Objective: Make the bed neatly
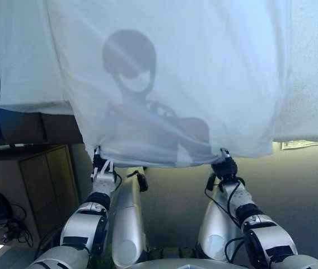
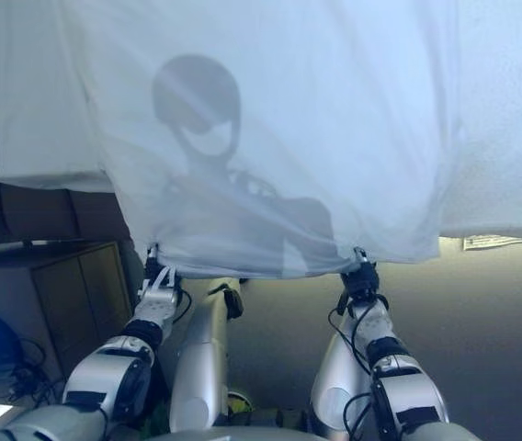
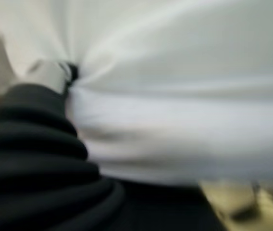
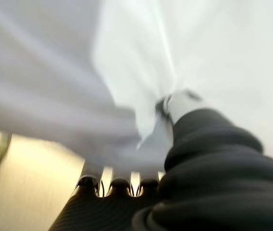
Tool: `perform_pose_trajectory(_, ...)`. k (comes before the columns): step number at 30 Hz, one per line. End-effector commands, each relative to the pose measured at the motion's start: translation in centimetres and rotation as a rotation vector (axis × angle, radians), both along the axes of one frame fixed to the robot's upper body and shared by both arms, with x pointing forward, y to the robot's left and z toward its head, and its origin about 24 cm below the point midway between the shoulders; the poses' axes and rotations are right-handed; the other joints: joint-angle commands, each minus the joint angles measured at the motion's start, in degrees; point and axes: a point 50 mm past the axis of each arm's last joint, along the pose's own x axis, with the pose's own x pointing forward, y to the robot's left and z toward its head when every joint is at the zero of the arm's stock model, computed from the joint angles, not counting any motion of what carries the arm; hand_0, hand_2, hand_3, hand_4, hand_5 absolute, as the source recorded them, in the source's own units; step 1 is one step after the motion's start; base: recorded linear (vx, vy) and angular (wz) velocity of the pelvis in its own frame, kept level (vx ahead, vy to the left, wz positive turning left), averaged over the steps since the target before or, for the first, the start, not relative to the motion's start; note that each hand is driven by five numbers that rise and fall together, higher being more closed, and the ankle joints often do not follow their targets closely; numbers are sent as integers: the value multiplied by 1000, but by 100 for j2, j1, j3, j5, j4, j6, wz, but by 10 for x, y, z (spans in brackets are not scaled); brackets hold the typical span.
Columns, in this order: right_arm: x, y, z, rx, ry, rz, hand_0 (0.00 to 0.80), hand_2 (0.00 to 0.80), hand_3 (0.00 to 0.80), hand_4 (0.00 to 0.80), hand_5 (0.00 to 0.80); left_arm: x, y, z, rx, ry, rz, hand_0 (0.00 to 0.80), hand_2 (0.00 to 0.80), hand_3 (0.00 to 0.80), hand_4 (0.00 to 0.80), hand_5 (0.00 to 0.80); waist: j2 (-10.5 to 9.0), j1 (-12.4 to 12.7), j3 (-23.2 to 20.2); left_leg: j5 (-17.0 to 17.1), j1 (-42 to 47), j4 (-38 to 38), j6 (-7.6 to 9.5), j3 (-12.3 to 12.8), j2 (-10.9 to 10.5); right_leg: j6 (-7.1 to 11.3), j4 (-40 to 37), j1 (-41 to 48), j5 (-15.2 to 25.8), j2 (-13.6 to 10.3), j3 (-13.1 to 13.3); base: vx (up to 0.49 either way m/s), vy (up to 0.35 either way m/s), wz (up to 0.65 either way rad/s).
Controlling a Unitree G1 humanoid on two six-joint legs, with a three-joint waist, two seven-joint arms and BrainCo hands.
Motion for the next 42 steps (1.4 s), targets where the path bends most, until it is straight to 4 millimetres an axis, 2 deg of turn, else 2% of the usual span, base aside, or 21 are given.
perform_pose_trajectory(1, -63, -58, -32, -36, 273, -279, 0, 0, 0, 0, 0, -26, 35, -15, -12, 135, 173, 0, 0, 0, 0, 0, -6, 9, 142, 347, 169, -56, -44, 393, -164, -230, -349, 218, 551, 161, -67, 35, -3, -7)
perform_pose_trajectory(6, -71, -66, -35, -38, 402, -426, 0, 0, 0, 0, 0, -31, 40, -16, 68, 169, 194, 0, 0, 0, 0, 0, -18, 154, 140, 303, 556, -134, -39, 307, -198, -212, -415, 735, 550, 96, -247, 38, -71, -3)
perform_pose_trajectory(12, -90, -90, -33, -59, 501, -600, 0, 0, 0, 0, 0, -44, 64, -14, 135, 200, 276, 0, 0, 0, 0, 0, -17, 342, -126, 224, 968, -194, -22, 175, -183, -220, -398, 1278, 402, 41, -409, 85, -85, -1)
perform_pose_trajectory(19, -94, -112, -19, -140, 361, -678, 0, 0, 0, 0, 0, -56, 88, -5, 308, 254, 325, 0, 0, 0, 0, 0, -7, 534, -441, 112, 1413, -286, -33, -35, -160, -245, -526, 1878, 272, 83, -581, 97, -120, 3)
perform_pose_trajectory(24, -96, -124, -8, -146, 291, -760, 0, 0, 0, 0, 0, -80, 99, -19, 253, 302, 381, 0, 0, 0, 0, 0, -23, 608, -621, 74, 1678, -408, -54, -147, -161, -228, -611, 2165, 222, 96, -671, 72, -87, 8)
perform_pose_trajectory(29, -83, -131, 8, -167, 222, -780, 0, 0, 0, 0, 0, -87, 91, -31, 181, 322, 357, 0, 0, 0, 0, 0, 35, 584, -693, 65, 1822, -475, -52, -190, -176, -249, -486, 2192, 103, 80, -648, 31, 0, 0)
perform_pose_trajectory(39, -69, -109, 7, -94, 124, -785, 0, 0, 0, 0, 0, -94, 71, -48, 70, 338, 292, 0, 0, 0, 0, 0, -137, 780, -686, -82, 1881, -302, 4, -410, -188, -246, -433, 2319, 162, 74, -759, 11, -136, 6)
perform_pose_trajectory(42, -62, -107, 13, -75, 79, -797, 0, 0, 0, 0, 0, -100, 62, -57, 44, 347, 187, 0, 0, 0, 0, 0, -186, 901, -665, -129, 1891, -233, 14, -536, -202, -234, -420, 2400, 198, 69, -846, 27, -208, 12)
